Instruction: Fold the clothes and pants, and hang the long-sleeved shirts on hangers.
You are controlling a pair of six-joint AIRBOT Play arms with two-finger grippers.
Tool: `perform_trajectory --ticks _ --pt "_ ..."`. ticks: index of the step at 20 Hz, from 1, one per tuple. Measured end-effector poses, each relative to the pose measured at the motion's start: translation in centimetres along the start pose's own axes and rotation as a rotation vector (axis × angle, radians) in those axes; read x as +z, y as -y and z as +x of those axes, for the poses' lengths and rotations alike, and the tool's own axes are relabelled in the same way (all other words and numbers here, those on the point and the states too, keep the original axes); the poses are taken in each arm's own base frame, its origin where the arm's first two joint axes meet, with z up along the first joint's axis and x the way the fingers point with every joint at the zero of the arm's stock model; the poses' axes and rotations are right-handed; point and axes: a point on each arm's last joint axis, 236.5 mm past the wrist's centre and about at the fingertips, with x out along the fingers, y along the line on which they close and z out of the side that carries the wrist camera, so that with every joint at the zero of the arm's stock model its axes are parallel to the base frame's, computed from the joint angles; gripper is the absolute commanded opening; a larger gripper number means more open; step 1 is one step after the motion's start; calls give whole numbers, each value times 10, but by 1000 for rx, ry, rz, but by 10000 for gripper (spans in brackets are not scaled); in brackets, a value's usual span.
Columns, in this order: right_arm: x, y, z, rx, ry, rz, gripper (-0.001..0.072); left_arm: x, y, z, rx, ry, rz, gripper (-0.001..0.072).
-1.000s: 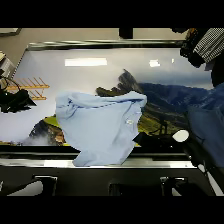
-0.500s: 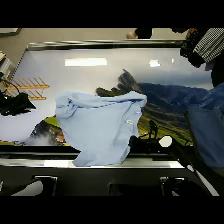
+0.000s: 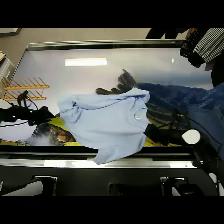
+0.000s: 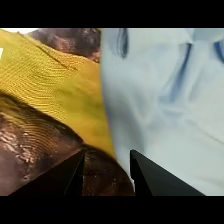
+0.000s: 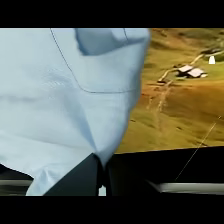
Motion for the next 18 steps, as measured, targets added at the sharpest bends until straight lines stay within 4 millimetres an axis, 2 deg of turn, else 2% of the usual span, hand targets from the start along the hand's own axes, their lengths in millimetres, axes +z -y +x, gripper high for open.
perform_trajectory --ticks 4,7,8,9,12,13,15,17,18 --pt "5 9 -24 -36 6 13 25 -11 10 50 -35 -60 13 326" --pt "4 10 -32 -46 1 14 25 -15 29 75 -72 -74 13 322" --pt "5 9 -34 -46 5 11 25 -16 35 82 -79 -80 17 265" --pt "6 8 -36 -46 8 7 25 -18 39 88 -78 -87 28 14" --pt "16 -2 -46 -33 37 -16 25 -19 49 93 -77 -94 69 17" --pt "22 -8 -51 -24 56 -39 25 -14 53 88 -73 -84 96 17" --pt "44 -31 -72 3 137 -113 25 15 77 57 -114 4 133 17" --pt "72 -65 -108 39 259 -208 25 39 107 5 -163 89 196 17" --pt "84 -84 -131 57 323 -258 25 54 123 -28 -186 157 225 17"
